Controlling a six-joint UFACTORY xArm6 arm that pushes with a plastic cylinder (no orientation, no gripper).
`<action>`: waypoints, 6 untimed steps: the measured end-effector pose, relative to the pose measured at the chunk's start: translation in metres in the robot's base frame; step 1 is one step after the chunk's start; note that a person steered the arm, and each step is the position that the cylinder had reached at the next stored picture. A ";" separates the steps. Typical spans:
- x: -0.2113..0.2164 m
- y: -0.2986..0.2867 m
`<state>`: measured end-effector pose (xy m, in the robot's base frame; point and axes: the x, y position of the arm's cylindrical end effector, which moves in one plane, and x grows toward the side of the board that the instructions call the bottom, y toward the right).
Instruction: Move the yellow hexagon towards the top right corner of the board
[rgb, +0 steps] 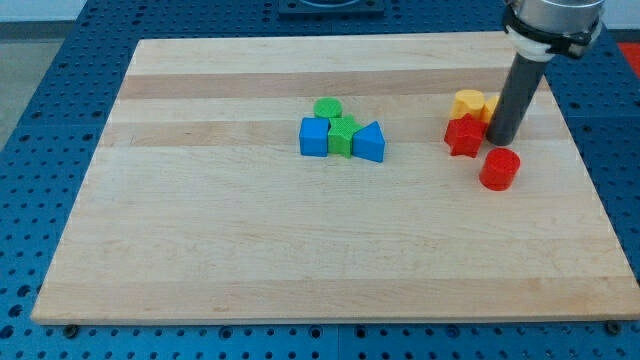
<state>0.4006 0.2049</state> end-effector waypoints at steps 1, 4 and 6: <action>-0.014 0.000; -0.055 0.000; -0.080 0.000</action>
